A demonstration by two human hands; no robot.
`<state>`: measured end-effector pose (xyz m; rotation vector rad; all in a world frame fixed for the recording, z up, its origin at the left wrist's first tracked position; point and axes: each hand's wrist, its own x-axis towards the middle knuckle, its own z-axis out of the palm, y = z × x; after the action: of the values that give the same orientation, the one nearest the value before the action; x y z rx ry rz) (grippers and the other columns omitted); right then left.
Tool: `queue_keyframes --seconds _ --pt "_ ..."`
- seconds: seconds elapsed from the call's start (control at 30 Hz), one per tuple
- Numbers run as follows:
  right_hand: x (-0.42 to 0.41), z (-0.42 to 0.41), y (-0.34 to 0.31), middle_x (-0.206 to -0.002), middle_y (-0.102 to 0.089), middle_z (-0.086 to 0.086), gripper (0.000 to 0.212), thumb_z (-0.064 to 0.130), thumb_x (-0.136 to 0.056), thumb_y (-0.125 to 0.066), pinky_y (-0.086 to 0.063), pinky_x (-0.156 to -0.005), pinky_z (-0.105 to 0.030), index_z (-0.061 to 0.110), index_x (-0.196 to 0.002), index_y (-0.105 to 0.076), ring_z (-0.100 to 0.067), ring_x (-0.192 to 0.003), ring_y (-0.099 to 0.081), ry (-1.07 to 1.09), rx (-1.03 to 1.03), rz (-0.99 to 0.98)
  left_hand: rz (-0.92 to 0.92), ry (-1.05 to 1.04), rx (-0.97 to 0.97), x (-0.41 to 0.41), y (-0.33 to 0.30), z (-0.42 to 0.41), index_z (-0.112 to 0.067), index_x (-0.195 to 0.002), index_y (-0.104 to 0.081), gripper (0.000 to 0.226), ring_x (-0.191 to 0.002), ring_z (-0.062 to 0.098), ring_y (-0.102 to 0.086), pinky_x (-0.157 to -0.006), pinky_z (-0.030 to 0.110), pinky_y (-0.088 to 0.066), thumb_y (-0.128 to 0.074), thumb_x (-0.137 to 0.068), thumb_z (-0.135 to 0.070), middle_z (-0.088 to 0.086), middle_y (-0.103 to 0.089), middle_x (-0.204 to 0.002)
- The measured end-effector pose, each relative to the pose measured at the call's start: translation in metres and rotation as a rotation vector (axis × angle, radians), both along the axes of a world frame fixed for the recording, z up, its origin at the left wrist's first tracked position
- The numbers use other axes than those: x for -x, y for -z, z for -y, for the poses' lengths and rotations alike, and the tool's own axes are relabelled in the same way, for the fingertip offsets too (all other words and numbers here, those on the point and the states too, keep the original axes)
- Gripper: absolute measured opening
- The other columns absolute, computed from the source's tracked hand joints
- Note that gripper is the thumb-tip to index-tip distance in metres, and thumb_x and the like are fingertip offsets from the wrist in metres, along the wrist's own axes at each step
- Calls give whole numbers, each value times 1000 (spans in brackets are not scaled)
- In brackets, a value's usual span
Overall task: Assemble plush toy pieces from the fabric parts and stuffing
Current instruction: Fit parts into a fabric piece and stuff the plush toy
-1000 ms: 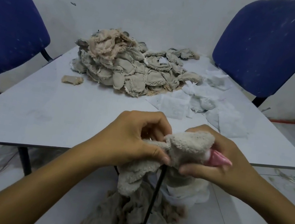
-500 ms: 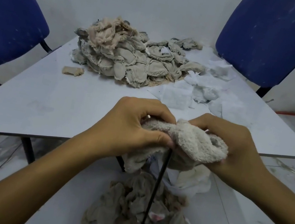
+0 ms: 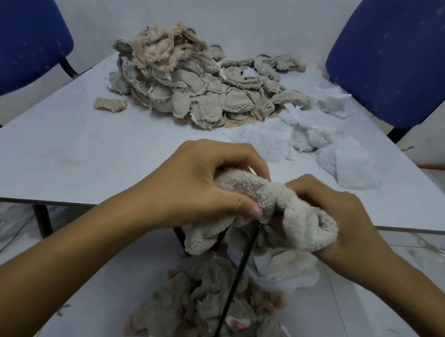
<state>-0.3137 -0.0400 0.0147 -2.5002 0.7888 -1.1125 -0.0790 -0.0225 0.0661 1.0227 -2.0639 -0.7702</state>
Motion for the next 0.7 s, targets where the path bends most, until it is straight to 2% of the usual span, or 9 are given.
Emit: queue_keyframes --seconds 0.07,0.1,0.17,0.27,0.4,0.5,0.57,0.63,0.7 --pt "4 2 -2 -87 -65 12 31 24 -81 -76 -45 -55 -24 34 -105 -59 -8 -66 -60 17 25 63 -106 24 -39 -1 -1 0 -13 -93 -72 31 -87 19 -69 -81 38 -56 -87 -67 -20 0 -73 -91" --pt "5 3 -1 -89 -65 12 29 24 -82 -74 -46 -56 -24 32 -106 -60 -7 -68 -61 19 63 53 -94 40 -47 0 0 0 -12 -94 -73 30 -87 17 -69 -82 36 -56 -86 -68 -20 0 -73 -91" --pt "3 2 5 -88 -60 16 22 24 -83 -67 -42 -58 -15 33 -101 -60 3 -69 -58 22 132 5 -3 59 -53 2 2 0 -13 -93 -75 26 -88 13 -70 -83 37 -56 -86 -70 -20 -3 -74 -90" --pt "-7 -3 13 -79 -41 26 17 25 -85 -60 -28 -59 -1 38 -89 -49 21 -65 -43 48 129 -35 85 37 -88 5 4 2 -17 -85 -76 20 -81 13 -69 -77 42 -55 -88 -70 -21 -4 -73 -80" --pt "-10 -3 18 -67 -46 36 20 23 -82 -56 -25 -57 1 38 -81 -44 20 -61 -40 50 69 -32 196 -1 -108 7 4 7 -18 -74 -72 20 -73 14 -67 -70 41 -54 -91 -66 -21 -2 -70 -69" --pt "-8 -4 21 -57 -39 31 18 21 -81 -56 -25 -57 0 36 -81 -47 20 -59 -41 45 34 -61 297 -7 -91 9 9 9 -19 -70 -70 22 -68 6 -65 -63 30 -52 -90 -64 -11 -6 -69 -66" --pt "-7 -6 25 -57 -35 26 21 18 -80 -58 -25 -56 -3 36 -81 -46 20 -58 -41 43 28 -108 367 -19 -64 11 15 9 -20 -60 -64 27 -61 -1 -60 -55 25 -48 -81 -63 1 -11 -66 -60" --pt "-7 -8 29 -57 -34 30 23 17 -80 -56 -25 -55 -4 37 -81 -44 18 -57 -41 46 12 -136 413 -16 -41 13 21 9 -16 -62 -64 23 -63 2 -60 -58 31 -50 -77 -64 2 -8 -66 -62" --pt "-3 -7 31 -61 -39 32 27 14 -81 -58 -27 -57 -4 38 -83 -47 19 -61 -44 47 6 -124 405 11 -49 11 24 11 -13 -72 -67 18 -71 6 -62 -66 36 -52 -82 -66 -5 -5 -68 -71"
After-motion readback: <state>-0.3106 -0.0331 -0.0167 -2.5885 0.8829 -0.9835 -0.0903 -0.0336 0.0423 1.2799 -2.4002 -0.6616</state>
